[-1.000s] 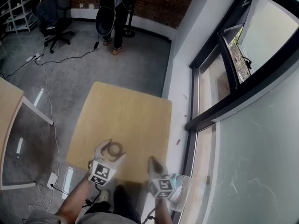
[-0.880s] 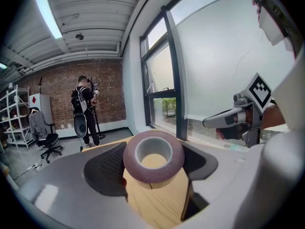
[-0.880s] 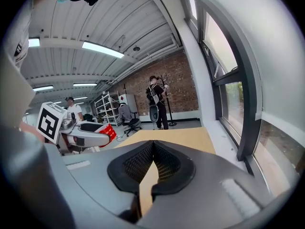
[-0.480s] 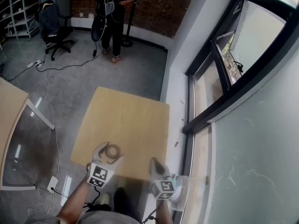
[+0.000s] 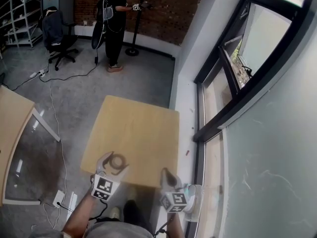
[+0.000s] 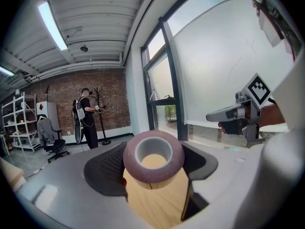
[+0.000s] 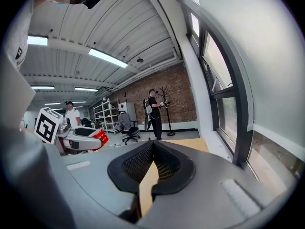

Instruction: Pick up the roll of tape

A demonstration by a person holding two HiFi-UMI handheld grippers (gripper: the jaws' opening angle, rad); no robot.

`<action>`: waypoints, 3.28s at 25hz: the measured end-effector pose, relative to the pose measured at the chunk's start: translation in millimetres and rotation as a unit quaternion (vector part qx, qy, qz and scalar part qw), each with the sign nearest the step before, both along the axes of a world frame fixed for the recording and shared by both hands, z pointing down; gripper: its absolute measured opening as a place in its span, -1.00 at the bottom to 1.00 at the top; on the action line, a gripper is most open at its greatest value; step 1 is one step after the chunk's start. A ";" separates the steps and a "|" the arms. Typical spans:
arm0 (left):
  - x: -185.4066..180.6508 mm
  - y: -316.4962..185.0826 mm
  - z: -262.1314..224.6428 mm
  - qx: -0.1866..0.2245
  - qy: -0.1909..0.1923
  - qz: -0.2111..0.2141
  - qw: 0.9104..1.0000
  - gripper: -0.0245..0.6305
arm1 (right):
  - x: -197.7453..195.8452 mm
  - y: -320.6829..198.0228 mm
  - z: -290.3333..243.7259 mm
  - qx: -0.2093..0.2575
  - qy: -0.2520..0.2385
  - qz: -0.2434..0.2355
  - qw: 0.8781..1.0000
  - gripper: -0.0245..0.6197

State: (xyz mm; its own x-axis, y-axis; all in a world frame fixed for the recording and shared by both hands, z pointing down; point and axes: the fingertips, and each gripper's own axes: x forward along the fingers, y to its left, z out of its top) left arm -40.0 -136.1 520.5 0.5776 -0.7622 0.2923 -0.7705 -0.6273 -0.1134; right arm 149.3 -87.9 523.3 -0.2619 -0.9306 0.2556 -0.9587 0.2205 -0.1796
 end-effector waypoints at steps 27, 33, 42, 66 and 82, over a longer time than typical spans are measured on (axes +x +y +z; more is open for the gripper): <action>-76.5 76.0 -45.2 0.039 0.033 -0.029 0.998 0.11 | -35.5 80.7 -50.8 0.047 0.007 0.025 0.999 -0.88; -91.0 90.3 -47.4 0.044 0.037 -0.033 0.998 0.11 | -42.7 95.4 -54.9 0.052 0.009 0.031 0.998 -0.88; -105.3 106.2 -49.5 0.048 0.038 -0.037 0.997 0.11 | -44.0 116.8 -57.8 0.056 -0.003 0.044 0.997 -0.88; -97.9 104.7 -52.7 0.050 0.038 -0.035 0.997 0.11 | -40.0 118.9 -53.4 0.054 0.015 0.038 0.998 -0.88; -96.0 102.3 -51.3 0.049 0.039 -0.034 0.997 0.11 | -41.8 115.2 -48.0 0.049 0.012 0.036 0.998 -0.88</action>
